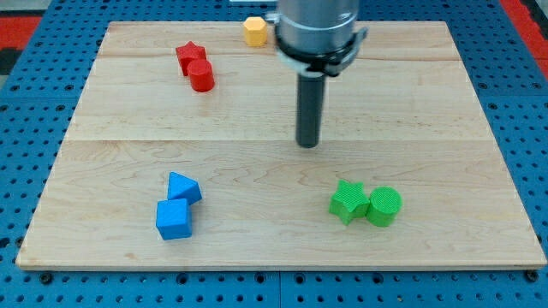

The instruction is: Slide the green circle to the top right of the green star

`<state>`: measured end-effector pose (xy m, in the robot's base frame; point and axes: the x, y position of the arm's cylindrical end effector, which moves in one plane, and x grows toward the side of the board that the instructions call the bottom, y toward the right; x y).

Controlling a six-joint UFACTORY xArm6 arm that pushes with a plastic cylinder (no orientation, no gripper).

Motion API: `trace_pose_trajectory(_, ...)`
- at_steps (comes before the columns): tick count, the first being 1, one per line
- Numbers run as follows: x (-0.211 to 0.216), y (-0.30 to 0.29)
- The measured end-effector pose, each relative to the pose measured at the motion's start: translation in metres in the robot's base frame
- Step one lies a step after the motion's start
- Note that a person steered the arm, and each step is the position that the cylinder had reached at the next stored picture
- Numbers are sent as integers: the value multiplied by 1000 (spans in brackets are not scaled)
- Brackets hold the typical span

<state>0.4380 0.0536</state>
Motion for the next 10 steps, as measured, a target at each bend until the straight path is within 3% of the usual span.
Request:
trace_pose_trajectory(1, 16, 46)
trace_pose_trajectory(2, 23, 153)
trace_pose_trajectory(3, 51, 207)
trace_pose_trajectory(4, 115, 216)
trace_pose_trajectory(5, 138, 148)
trace_pose_trajectory(7, 83, 10)
trace_pose_trajectory(8, 81, -17)
trace_pose_trajectory(10, 56, -14)
